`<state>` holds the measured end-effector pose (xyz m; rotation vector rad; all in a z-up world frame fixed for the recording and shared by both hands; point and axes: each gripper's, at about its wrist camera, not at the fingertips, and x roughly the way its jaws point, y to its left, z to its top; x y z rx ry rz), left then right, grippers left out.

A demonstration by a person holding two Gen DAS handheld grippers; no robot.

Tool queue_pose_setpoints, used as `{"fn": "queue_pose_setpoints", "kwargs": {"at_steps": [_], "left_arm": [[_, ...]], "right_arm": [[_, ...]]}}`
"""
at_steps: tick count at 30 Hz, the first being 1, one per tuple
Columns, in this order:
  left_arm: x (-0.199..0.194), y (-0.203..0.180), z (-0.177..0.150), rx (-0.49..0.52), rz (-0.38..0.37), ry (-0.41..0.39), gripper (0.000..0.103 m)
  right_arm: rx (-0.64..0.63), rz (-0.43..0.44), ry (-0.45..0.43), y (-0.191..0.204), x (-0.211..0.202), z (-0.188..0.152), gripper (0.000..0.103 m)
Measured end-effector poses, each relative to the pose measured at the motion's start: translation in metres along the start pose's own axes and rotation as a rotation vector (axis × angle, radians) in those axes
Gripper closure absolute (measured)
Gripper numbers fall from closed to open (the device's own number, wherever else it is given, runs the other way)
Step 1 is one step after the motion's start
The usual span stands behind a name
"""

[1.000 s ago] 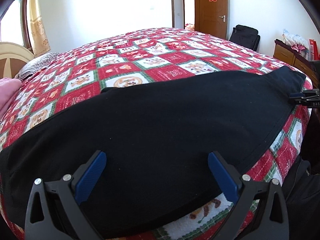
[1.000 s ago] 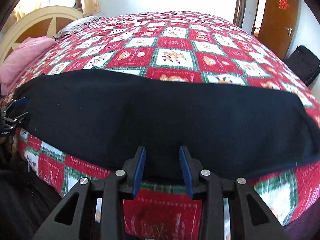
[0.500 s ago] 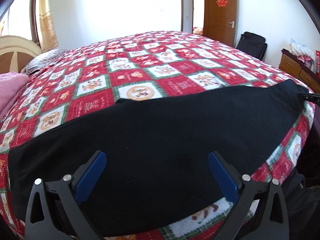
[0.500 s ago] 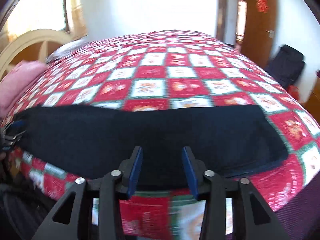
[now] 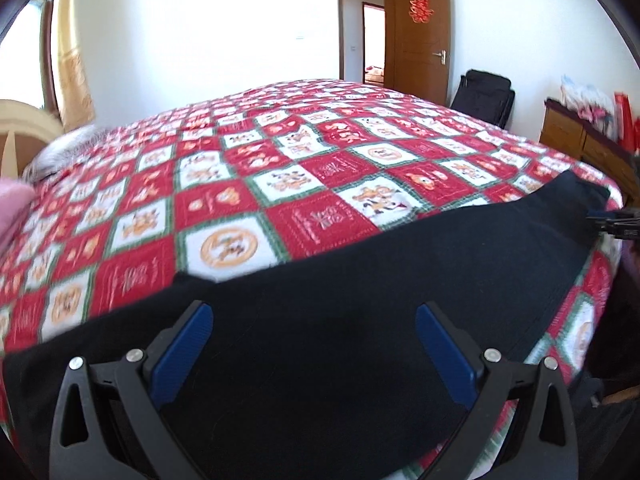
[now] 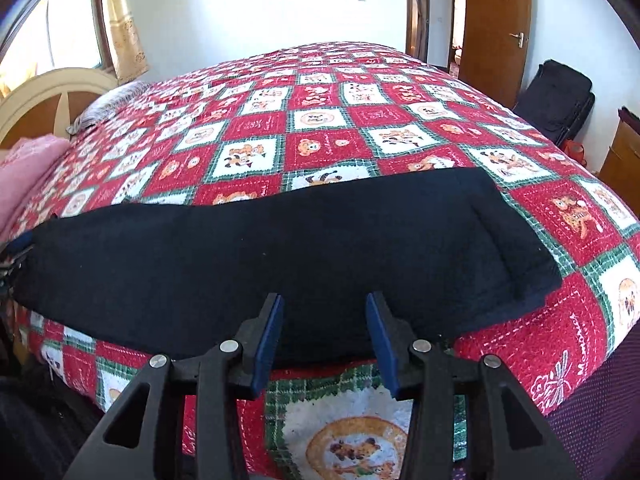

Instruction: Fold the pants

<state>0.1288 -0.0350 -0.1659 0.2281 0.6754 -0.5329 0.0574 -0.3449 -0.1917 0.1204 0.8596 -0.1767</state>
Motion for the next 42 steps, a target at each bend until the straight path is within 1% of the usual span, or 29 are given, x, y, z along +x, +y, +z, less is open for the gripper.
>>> {"fn": "queue_pose_setpoints", "kwargs": {"at_steps": [1,3,4,6,7,10,11,12,14,15,16,17,19,20,21,23,25,28,30,32,34,35,37,39,42], "left_arm": [[0.01,0.003,0.002,-0.014,0.002,0.02,0.0],[0.023,0.006,0.002,-0.044,-0.018,0.066,0.0],[0.029,0.005,0.0,-0.047,-0.018,0.08,0.0],[0.032,-0.002,-0.008,-0.021,0.013,0.08,0.0],[0.029,-0.005,-0.013,-0.006,0.024,0.056,0.0],[0.021,-0.009,-0.015,-0.018,0.006,0.068,0.0],[0.017,-0.012,-0.015,-0.016,-0.001,0.074,0.0],[0.014,-0.014,-0.014,-0.014,-0.012,0.074,0.0],[0.002,-0.026,-0.014,0.006,-0.055,0.053,0.0],[-0.002,-0.033,-0.014,0.021,-0.074,0.046,0.0],[-0.005,-0.041,-0.014,0.041,-0.101,0.041,0.0],[-0.008,-0.05,-0.016,0.064,-0.136,0.038,0.0],[-0.007,-0.063,-0.02,0.092,-0.181,0.051,0.0],[-0.004,-0.067,-0.021,0.101,-0.196,0.061,0.0],[-0.001,-0.069,-0.022,0.107,-0.209,0.071,0.0],[0.006,-0.071,-0.025,0.102,-0.208,0.095,0.0],[0.008,-0.07,-0.028,0.099,-0.213,0.09,0.0],[0.008,-0.076,-0.031,0.134,-0.196,0.094,0.0],[0.007,-0.076,-0.032,0.136,-0.197,0.095,0.0],[0.006,-0.074,-0.032,0.123,-0.207,0.095,0.0],[0.004,-0.073,-0.032,0.117,-0.213,0.098,0.0],[0.003,-0.072,-0.033,0.111,-0.22,0.099,0.0],[0.003,-0.072,-0.034,0.107,-0.226,0.097,0.0],[0.002,-0.072,-0.034,0.106,-0.224,0.096,0.0],[-0.004,-0.066,-0.03,0.062,-0.244,0.086,0.0]], "right_arm": [[-0.024,-0.012,0.002,0.003,0.001,-0.001,0.058],[-0.096,-0.047,0.0,0.01,0.002,-0.006,0.058],[-0.107,-0.053,0.004,0.012,0.003,-0.008,0.058],[-0.083,-0.034,0.002,0.007,0.002,-0.007,0.058],[-0.072,-0.023,0.002,0.006,0.002,-0.007,0.058],[-0.032,0.019,0.015,-0.002,0.001,-0.007,0.057],[-0.024,0.016,0.015,-0.001,0.0,-0.006,0.058],[0.001,-0.004,0.003,0.002,-0.004,-0.002,0.058],[0.013,-0.03,-0.015,0.014,-0.013,0.001,0.058],[-0.007,-0.003,-0.02,0.024,-0.016,0.001,0.058],[-0.045,0.053,-0.013,0.041,-0.019,0.001,0.058],[-0.081,0.087,-0.003,0.054,-0.019,-0.001,0.058],[-0.186,0.137,0.008,0.086,-0.019,-0.007,0.058],[-0.277,0.166,0.024,0.113,-0.014,-0.014,0.058],[-0.277,0.166,0.024,0.113,-0.014,-0.014,0.058],[-0.325,0.188,0.049,0.13,-0.005,-0.021,0.058],[-0.363,0.192,0.066,0.141,0.005,-0.025,0.058],[-0.414,0.166,0.049,0.154,0.011,-0.027,0.058],[-0.448,0.159,0.058,0.161,0.017,-0.029,0.059],[-0.504,0.107,0.056,0.169,0.021,-0.037,0.076],[-0.52,0.088,0.051,0.17,0.02,-0.038,0.09],[-0.51,0.093,0.058,0.167,0.017,-0.038,0.093],[-0.511,0.102,0.07,0.162,0.015,-0.039,0.094],[-0.514,0.106,0.092,0.158,0.022,-0.044,0.093],[-0.452,0.157,0.09,0.15,0.016,-0.037,0.092]]}}
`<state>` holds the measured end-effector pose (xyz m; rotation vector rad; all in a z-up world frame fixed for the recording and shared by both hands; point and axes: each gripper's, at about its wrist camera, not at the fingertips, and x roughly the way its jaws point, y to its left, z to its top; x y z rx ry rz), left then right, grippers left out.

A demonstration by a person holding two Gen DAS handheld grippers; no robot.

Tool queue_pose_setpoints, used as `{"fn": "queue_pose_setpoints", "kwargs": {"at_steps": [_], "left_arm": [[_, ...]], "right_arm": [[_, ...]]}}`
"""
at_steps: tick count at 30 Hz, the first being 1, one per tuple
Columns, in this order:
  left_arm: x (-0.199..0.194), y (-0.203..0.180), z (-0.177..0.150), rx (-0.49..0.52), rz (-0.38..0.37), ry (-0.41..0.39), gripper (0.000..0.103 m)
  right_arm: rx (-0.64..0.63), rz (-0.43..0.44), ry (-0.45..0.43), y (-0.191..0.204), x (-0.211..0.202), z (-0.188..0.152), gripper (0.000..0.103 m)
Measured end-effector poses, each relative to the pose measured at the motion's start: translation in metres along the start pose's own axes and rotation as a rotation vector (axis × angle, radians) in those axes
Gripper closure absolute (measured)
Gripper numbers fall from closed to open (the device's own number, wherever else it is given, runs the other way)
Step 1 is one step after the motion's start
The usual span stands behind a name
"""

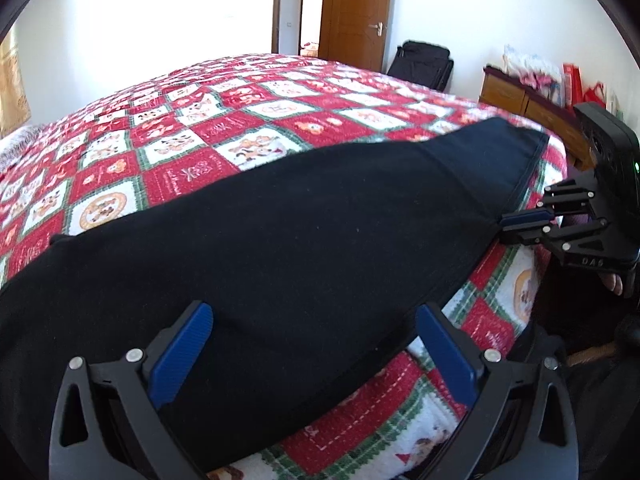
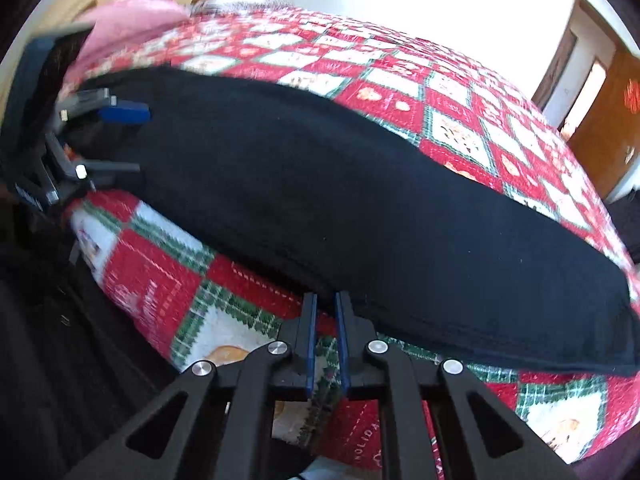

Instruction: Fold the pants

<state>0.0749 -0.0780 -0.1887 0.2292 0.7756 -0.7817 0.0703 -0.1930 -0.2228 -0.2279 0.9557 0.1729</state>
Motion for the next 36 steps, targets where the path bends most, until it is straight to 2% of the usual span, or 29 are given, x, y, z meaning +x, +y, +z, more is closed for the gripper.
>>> {"fn": "queue_pose_setpoints", "kwargs": {"at_steps": [1,2,4,5,7,11,14,16,18,21,27,30,31,32,33,36], "left_arm": [[-0.003,0.003,0.001,-0.015,-0.001,-0.015,0.0],[-0.006,0.006,0.001,-0.026,0.004,-0.031,0.0],[-0.011,0.012,0.003,-0.042,0.03,-0.061,0.0],[-0.014,0.017,0.004,-0.05,0.061,-0.078,0.0],[-0.019,0.027,0.005,-0.056,0.128,-0.109,0.0],[-0.023,0.049,0.004,-0.099,0.227,-0.126,0.0],[-0.024,0.068,0.002,-0.156,0.265,-0.122,0.0],[-0.025,0.077,-0.001,-0.179,0.292,-0.119,0.0],[-0.023,0.086,-0.005,-0.201,0.321,-0.105,0.0],[-0.016,0.1,-0.014,-0.252,0.313,-0.078,0.0],[-0.013,0.095,-0.017,-0.204,0.341,-0.085,0.0],[-0.013,0.096,-0.017,-0.206,0.337,-0.085,0.0],[-0.013,0.097,-0.017,-0.207,0.337,-0.084,0.0],[-0.013,0.097,-0.017,-0.208,0.335,-0.083,0.0],[-0.013,0.097,-0.017,-0.208,0.333,-0.082,0.0],[-0.013,0.097,-0.016,-0.211,0.334,-0.081,0.0]], "right_arm": [[0.038,0.035,-0.005,-0.008,-0.007,0.002,0.085],[0.07,0.054,-0.016,-0.014,-0.014,0.003,0.071],[0.148,0.064,-0.057,-0.033,-0.029,0.003,0.053],[0.205,0.066,-0.079,-0.049,-0.04,0.002,0.052],[0.317,0.054,-0.126,-0.08,-0.06,-0.002,0.052],[0.602,-0.06,-0.207,-0.154,-0.097,-0.026,0.052],[0.805,-0.114,-0.239,-0.201,-0.111,-0.051,0.052],[0.88,-0.122,-0.245,-0.217,-0.114,-0.064,0.052],[0.922,-0.126,-0.23,-0.225,-0.112,-0.072,0.053],[0.96,-0.114,-0.197,-0.23,-0.104,-0.083,0.055],[0.943,-0.155,-0.194,-0.233,-0.095,-0.077,0.055],[0.94,-0.127,-0.211,-0.236,-0.087,-0.076,0.056],[0.947,-0.11,-0.22,-0.238,-0.083,-0.076,0.062],[0.953,-0.107,-0.224,-0.24,-0.081,-0.075,0.075],[0.958,-0.109,-0.221,-0.241,-0.079,-0.076,0.08],[0.988,-0.041,-0.24,-0.243,-0.077,-0.081,0.087]]}}
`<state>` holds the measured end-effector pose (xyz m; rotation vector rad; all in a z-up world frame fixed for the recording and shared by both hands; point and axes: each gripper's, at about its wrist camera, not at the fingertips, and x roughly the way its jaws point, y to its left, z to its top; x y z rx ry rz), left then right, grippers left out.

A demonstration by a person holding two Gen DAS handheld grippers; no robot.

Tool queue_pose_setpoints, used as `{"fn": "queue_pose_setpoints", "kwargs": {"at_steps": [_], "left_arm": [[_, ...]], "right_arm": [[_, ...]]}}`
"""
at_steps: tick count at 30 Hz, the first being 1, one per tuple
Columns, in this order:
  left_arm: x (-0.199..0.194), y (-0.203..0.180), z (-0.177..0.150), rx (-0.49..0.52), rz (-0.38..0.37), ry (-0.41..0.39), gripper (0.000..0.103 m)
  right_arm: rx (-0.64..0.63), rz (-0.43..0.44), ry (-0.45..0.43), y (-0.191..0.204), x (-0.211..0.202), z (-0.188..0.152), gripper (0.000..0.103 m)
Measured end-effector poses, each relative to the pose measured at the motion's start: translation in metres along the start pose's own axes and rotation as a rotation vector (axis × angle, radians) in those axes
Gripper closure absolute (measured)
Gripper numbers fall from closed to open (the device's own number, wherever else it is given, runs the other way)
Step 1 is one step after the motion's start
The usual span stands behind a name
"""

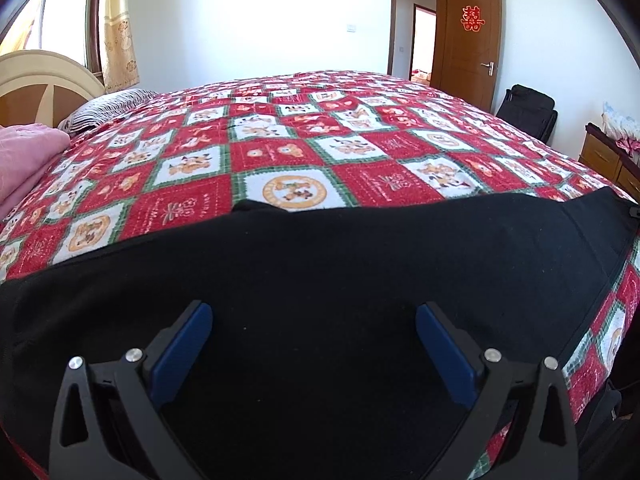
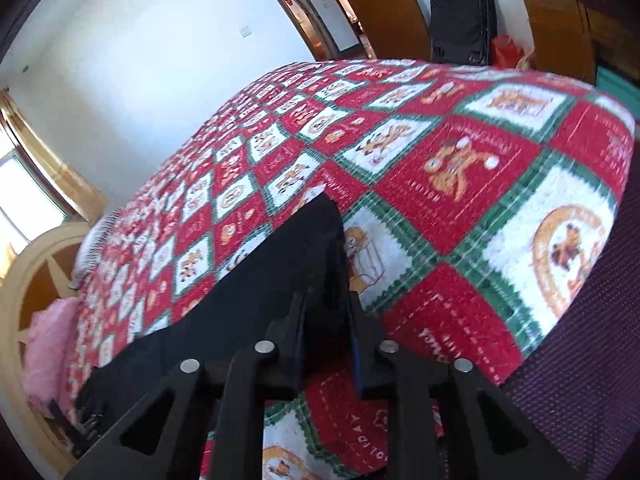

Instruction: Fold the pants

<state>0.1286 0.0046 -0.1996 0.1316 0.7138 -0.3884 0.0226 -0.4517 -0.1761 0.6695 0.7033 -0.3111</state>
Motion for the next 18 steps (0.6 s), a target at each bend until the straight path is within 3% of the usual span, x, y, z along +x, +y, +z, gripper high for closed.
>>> {"fn": "queue_pose_setpoints", "kwargs": {"at_steps": [3,6,13,18], "left_arm": [[-0.002,-0.001,0.002,-0.013,-0.005,0.012,0.0],[-0.011,0.001,0.009,-0.068,-0.076,0.006,0.0],[-0.027,-0.012,0.023,-0.088,-0.245,-0.02,0.0],[-0.023,-0.015,0.025,-0.152,-0.358,0.005,0.0]], "right_arm": [[0.012,0.017,-0.015,-0.002,-0.004,0.0,0.089],[-0.039,0.01,-0.061,0.014,-0.013,0.001,0.089],[-0.382,0.025,-0.164,0.122,-0.043,-0.01,0.089],[-0.599,0.068,-0.153,0.188,-0.036,-0.042,0.089]]}}
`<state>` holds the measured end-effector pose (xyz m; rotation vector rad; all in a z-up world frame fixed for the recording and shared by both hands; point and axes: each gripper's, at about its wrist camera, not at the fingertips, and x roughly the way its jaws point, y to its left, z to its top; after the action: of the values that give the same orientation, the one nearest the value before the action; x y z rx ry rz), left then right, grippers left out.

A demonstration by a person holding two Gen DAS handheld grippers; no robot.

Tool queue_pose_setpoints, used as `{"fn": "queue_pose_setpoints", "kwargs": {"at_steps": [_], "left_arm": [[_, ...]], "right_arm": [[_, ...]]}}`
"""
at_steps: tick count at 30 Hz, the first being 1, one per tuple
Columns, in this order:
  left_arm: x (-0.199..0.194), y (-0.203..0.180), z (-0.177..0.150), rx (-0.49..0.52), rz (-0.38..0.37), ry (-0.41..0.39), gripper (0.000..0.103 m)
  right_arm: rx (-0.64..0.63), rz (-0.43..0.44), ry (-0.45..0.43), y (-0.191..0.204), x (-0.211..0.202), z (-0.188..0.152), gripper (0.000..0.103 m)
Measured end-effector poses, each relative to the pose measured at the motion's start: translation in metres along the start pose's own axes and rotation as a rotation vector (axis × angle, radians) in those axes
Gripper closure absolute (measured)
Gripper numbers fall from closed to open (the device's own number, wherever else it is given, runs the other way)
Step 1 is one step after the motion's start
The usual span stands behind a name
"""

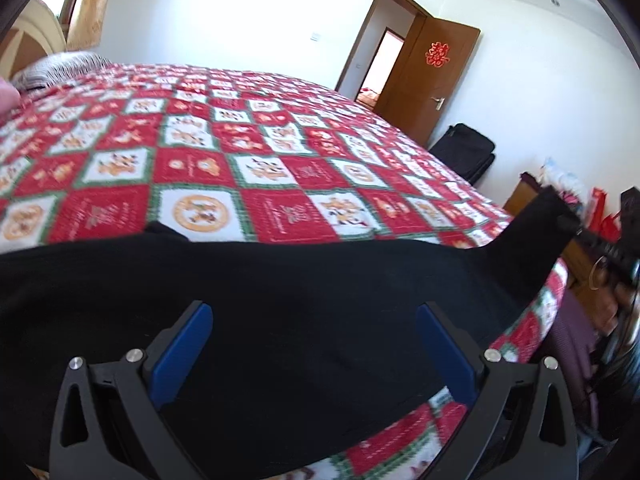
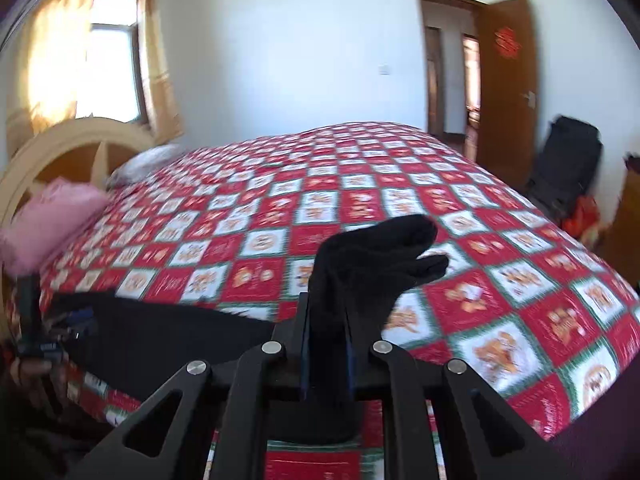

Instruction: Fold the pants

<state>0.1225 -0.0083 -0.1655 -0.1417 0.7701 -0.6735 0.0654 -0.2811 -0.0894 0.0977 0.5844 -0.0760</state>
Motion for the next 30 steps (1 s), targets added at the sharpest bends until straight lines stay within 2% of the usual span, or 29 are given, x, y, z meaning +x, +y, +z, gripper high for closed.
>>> {"fn": "queue_pose_setpoints", "kwargs": {"at_steps": [4,8,12,15,17,18,20,22,24,26,27,30], "left_arm": [[0.005,-0.007,-0.002,0.007,-0.03,0.008,0.0],[0.014,-0.015,0.0,0.02,-0.054,0.03,0.0],[0.027,-0.029,0.005,0.048,-0.073,0.059,0.0],[0.04,-0.042,0.008,0.068,-0.087,0.089,0.0],[0.05,-0.05,0.011,0.068,-0.109,0.119,0.0],[0.056,-0.055,0.012,0.069,-0.127,0.136,0.0],[0.063,-0.064,0.012,0.077,-0.153,0.165,0.0],[0.07,-0.075,0.012,0.092,-0.171,0.186,0.0],[0.078,-0.088,0.013,0.104,-0.191,0.205,0.0],[0.086,-0.102,0.014,0.111,-0.221,0.227,0.007],[0.091,-0.107,0.016,0.115,-0.232,0.239,0.014],[0.105,-0.131,0.017,0.163,-0.23,0.266,0.023]], "right_arm": [[-0.106,0.06,0.057,0.049,0.032,-0.016,0.089],[-0.169,0.127,0.16,0.083,0.07,-0.046,0.089],[-0.202,0.151,0.24,0.096,0.094,-0.072,0.089],[-0.193,0.171,0.267,0.094,0.1,-0.078,0.086],[-0.194,0.213,0.299,0.093,0.098,-0.079,0.065],[-0.198,0.246,0.309,0.093,0.094,-0.078,0.06],[-0.197,0.3,0.291,0.087,0.081,-0.075,0.058],[-0.187,0.312,0.256,0.076,0.068,-0.07,0.057],[-0.155,0.287,0.194,0.057,0.057,-0.064,0.057],[-0.079,0.251,0.144,0.031,0.054,-0.059,0.056],[-0.032,0.229,0.127,0.019,0.054,-0.059,0.055],[0.135,0.154,0.082,-0.015,0.059,-0.06,0.054]]}}
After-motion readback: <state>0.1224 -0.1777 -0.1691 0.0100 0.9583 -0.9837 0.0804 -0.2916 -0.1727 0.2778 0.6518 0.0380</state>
